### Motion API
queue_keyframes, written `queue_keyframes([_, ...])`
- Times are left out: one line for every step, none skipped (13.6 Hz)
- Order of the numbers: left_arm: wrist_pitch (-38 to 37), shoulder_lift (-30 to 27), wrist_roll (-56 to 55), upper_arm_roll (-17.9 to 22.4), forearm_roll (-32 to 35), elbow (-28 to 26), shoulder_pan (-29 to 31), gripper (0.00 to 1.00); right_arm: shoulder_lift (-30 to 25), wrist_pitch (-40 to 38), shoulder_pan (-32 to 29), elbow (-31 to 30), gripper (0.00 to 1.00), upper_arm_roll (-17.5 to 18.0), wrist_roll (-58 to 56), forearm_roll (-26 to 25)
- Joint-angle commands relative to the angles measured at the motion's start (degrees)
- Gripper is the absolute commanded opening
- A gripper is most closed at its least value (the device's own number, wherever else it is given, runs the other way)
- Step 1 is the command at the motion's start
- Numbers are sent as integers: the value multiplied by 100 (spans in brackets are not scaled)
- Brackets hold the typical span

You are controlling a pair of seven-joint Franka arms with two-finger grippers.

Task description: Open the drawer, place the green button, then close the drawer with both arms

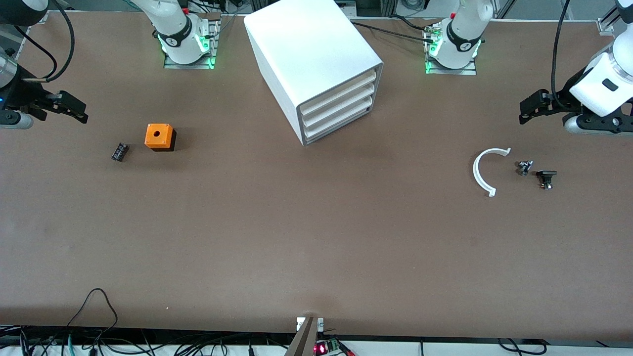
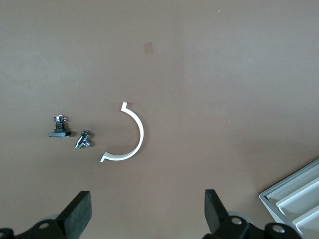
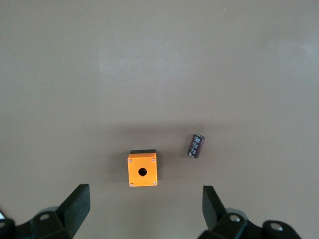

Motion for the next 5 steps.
queue_keyframes([-83,68,50,-6,-56,159,30,100,-143,-5,-26,-95,100,33,-24,94])
queue_keyframes([-83,77,50,-6,-56,159,30,100,-152,-5,-26,-104,100,33,-24,94])
queue_keyframes([-83,77,50,-6,-56,159,30,100,-152,4,-26,-104,100,33,-7,94])
queue_keyframes([-83,77,59,-6,-56,159,30,100,-143,4,-26,-104,100,33,-15,94])
queue_keyframes([-75,77,59,-6,-56,159,30,100,-143,4,-26,-104,100,33,-6,94])
